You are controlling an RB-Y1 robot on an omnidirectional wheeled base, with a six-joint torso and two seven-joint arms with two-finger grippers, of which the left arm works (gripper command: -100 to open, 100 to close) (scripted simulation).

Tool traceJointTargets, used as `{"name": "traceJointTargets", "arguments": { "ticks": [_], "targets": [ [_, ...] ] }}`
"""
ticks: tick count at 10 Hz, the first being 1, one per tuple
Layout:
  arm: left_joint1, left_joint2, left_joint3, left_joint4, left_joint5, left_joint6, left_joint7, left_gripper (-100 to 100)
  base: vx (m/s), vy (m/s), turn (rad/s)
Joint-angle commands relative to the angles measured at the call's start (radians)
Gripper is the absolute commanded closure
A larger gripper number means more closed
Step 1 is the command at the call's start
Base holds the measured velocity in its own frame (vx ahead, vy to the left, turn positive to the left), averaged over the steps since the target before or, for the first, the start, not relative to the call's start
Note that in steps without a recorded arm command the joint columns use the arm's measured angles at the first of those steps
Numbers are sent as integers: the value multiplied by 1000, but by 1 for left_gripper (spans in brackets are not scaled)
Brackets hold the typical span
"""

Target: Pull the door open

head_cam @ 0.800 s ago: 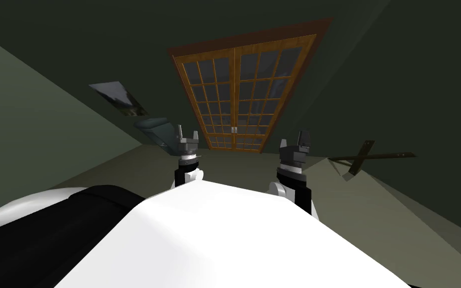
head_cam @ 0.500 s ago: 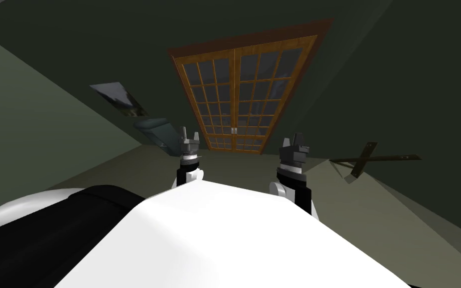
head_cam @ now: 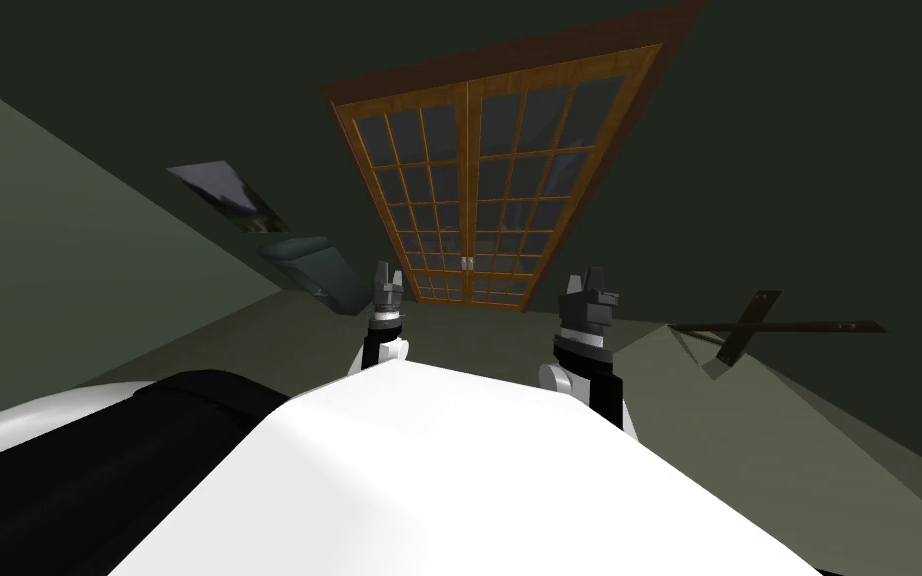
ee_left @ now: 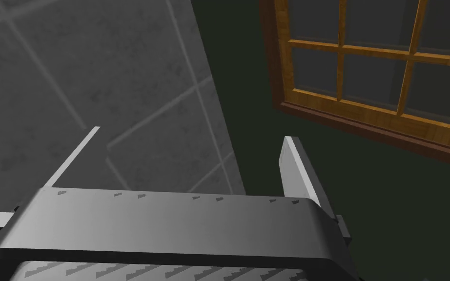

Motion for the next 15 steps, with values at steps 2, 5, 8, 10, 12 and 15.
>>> {"name": "traceJointTargets", "arguments": {
  "ticks": [2,5,8,10,12,15],
  "targets": [
    [-13,12,19,62,-31,-17,-45,-100,145,-50,23],
    [-29,20,35,127,-66,-33,-92,-100,136,-38,21],
    [-42,26,48,180,-93,-46,-130,-100,93,-31,16],
    [-51,29,57,217,-112,-55,-156,-100,85,-20,17],
    [-65,33,71,275,-143,-69,-198,-100,134,-41,28],
    [-79,37,85,334,-174,-84,-240,-100,108,-36,18]
  ]
}}
